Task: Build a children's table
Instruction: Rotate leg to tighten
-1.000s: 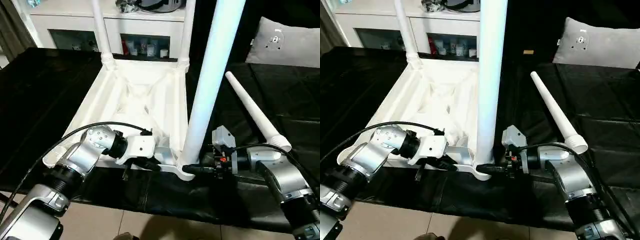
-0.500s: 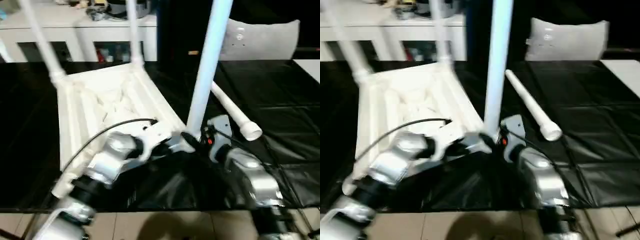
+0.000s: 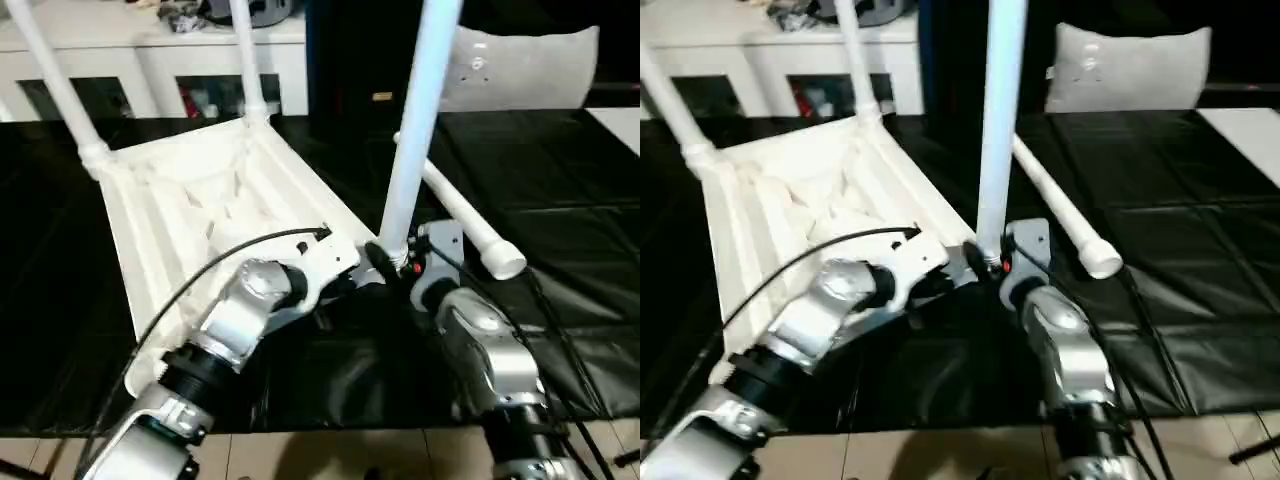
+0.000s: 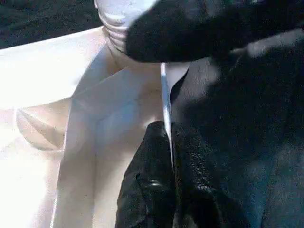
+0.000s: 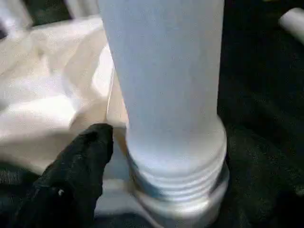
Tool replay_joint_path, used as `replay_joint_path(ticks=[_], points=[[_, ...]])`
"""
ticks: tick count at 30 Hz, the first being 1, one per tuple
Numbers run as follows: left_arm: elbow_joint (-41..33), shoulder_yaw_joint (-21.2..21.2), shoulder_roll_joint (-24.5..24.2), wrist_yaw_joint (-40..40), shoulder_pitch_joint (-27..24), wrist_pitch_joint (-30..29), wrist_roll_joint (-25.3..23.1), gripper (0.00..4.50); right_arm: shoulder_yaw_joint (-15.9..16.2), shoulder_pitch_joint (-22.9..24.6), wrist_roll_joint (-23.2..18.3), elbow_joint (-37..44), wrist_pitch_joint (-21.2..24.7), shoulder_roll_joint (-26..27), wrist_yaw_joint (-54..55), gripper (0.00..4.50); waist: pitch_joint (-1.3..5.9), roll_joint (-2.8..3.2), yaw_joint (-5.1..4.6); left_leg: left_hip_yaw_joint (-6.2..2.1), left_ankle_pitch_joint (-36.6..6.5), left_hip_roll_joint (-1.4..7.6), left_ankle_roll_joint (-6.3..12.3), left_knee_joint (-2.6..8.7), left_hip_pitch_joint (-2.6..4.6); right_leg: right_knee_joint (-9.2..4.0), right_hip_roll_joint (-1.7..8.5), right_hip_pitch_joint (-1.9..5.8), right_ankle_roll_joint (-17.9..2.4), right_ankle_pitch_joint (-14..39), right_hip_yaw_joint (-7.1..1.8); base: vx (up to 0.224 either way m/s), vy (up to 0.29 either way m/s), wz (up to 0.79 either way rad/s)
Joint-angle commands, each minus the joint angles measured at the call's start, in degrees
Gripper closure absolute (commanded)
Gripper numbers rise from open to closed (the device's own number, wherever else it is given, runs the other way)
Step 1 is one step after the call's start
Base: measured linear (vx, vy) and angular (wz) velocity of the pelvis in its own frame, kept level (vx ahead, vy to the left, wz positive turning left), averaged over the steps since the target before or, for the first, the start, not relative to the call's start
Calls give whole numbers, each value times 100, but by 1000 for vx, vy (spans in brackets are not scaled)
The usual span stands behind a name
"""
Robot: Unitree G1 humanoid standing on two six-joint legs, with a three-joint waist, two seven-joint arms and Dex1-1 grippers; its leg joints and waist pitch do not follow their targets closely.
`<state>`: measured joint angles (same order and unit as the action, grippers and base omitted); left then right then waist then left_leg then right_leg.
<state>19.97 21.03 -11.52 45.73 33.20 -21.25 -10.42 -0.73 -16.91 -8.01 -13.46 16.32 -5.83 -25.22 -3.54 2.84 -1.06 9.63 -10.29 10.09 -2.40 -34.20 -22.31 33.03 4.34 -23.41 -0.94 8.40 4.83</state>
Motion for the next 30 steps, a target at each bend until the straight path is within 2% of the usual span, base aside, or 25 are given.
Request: replay_joint_path(ticks=[1, 2, 3, 4, 5, 8, 9, 10, 12, 13, 14, 15, 16, 17, 18, 20, 21, 27, 29, 30], points=[[-167, -38, -91, 116, 180, 383, 66, 450, 165, 55, -108, 147, -56, -39, -299, 26, 480, 13, 60, -88, -881, 261, 632, 346, 57, -319, 386, 369, -1385, 841, -254, 0, 0, 0], [-105, 15, -255, 366, 153, 639, 118, 450, 179, 100, -174, 231, -115, -241, -614, 21, 469, 15, 83, -89, -974, 260, 633, 352, 70, -338, 383, 365, -1387, 962, -244, 0, 0, 0], [-73, 34, -331, 481, 141, 739, 145, 450, 185, 119, -207, 268, -146, -348, -782, 21, 466, -21, 81, -81, -1037, 257, 637, 355, 64, -355, 380, 375, -1358, 1047, -246, 0, 0, 0], [-22, 86, -521, 826, 107, 1062, 231, 450, 210, 148, -281, 343, -192, -601, -1179, 10, 463, -9, 96, -84, -1079, 265, 609, 359, 76, -346, 382, 372, -1346, 1118, -250, 0, 0, 0], [23, 161, -746, 1239, 70, 1339, 301, 450, 243, 154, -344, 394, -262, -890, -1629, 10, 451, -8, 138, -83, -1259, 277, 550, 371, 98, -368, 393, 363, -1265, 1414, -255, 0, 0, 0], [120, 284, -1037, 1663, 55, 1754, 301, 450, 331, 113, -312, 390, -411, -1213, -2092, 10, 422, 12, 185, -77, -1522, 297, 435, 395, 155, -395, 382, 300, -1190, 1703, -265, 0, 0, 0], [141, 290, -1115, 1838, 55, 1802, 345, 450, 393, 67, -299, 357, -479, -1369, -2329, 10, 409, 2, 201, -64, -1636, 294, 373, 398, 169, -412, 388, 291, -1175, 1844, -275, 0, 0, 0], [136, 295, -1174, 1996, 51, 1810, 394, 450, 473, 27, -271, 334, -562, -1514, -2557, 10, 418, 0, 228, -74, -1632, 297, 321, 406, 161, -403, 401, 315, -1163, 1895, -275, 0, 0, 0], [169, 327, -1269, 2267, 64, 1890, 484, 450, 631, -43, -260, 281, -707, -1771, -3009, 10, 428, 19, 297, -61, -1605, 311, 288, 401, 199, -392, 398, 286, -1186, 1818, -283, 0, 0, 0], [187, 336, -1281, 2309, 70, 1922, 498, 450, 658, -51, -271, 276, -720, -1810, -3094, 10, 429, -6, 311, -58, -1555, 306, 304, 400, 182, -376, 394, 305, -1222, 1735, -283, 0, 0, 0], [222, 367, -1318, 2411, 83, 2001, 517, 450, 723, -63, -318, 283, -724, -1901, -3326, 10, 429, 3, 321, -57, -1541, 314, 308, 402, 176, -367, 400, 308, -1230, 1705, -288, 0, 0, 0], [334, 438, -1412, 2669, 115, 2252, 570, 450, 877, -112, -414, 276, -747, -2093, -3816, 10, 437, -15, 336, -52, -1507, 313, 326, 392, 175, -362, 401, 311, -1243, 1646, -284, 0, 0, 0], [370, 471, -1458, 2783, 129, 2348, 583, 450, 940, -143, -426, 258, -778, -2145, -3978, 10, 448, -11, 362, -61, -1449, 310, 367, 387, 157, -336, 400, 339, -1266, 1556, -275, 0, 0, 0], [392, 503, -1496, 2878, 140, 2423, 588, 450, 984, -178, -428, 228, -799, -2171, -4087, 10, 444, -13, 370, -48, -1418, 311, 404, 383, 146, -335, 404, 333, -1270, 1531, -280, 0, 0, 0], [431, 523, -1512, 2964, 163, 2501, 588, 450, 1021, -226, -419, 171, -819, -2187, -4208, 10, 449, -61, 374, -46, -1387, 312, 422, 380, 145, -339, 407, 331, -1275, 1533, -278, 0, 0, 0], [468, 559, -1528, 3082, 197, 2598, 582, 450, 1095, -308, -386, 76, -837, -2203, -4367, 10, 451, -35, 409, -43, -1340, 315, 426, 371, 153, -337, 418, 323, -1281, 1606, -279, 0, 0, 0], [475, 575, -1535, 3145, 213, 2637, 578, 450, 1150, -353, -371, 23, -851, -2216, -4442, 26, 454, -57, 421, -44, -1295, 317, 422, 371, 149, -329, 419, 328, -1286, 1624, -275, 0, 0, 0], [570, 623, -1535, 3280, 289, 2820, 560, 450, 1312, -546, -386, -217, -880, -2173, -4625, 69, 457, -54, 438, -48, -1300, 324, 367, 377, 152, -325, 418, 326, -1262, 1685, -276, 0, 0, 0], [644, 632, -1528, 3305, 329, 2892, 564, 450, 1337, -566, -392, -255, -856, -2154, -4713, 98, 458, -81, 434, -47, -1283, 315, 377, 370, 140, -322, 421, 335, -1251, 1720, -270, 0, 0, 0], [680, 632, -1521, 3318, 345, 2927, 561, 450, 1348, -572, -400, -271, -836, -2147, -4764, 98, 456, -77, 439, -45, -1258, 317, 381, 369, 141, -326, 423, 331, -1244, 1712, -273, 0, 0, 0]])
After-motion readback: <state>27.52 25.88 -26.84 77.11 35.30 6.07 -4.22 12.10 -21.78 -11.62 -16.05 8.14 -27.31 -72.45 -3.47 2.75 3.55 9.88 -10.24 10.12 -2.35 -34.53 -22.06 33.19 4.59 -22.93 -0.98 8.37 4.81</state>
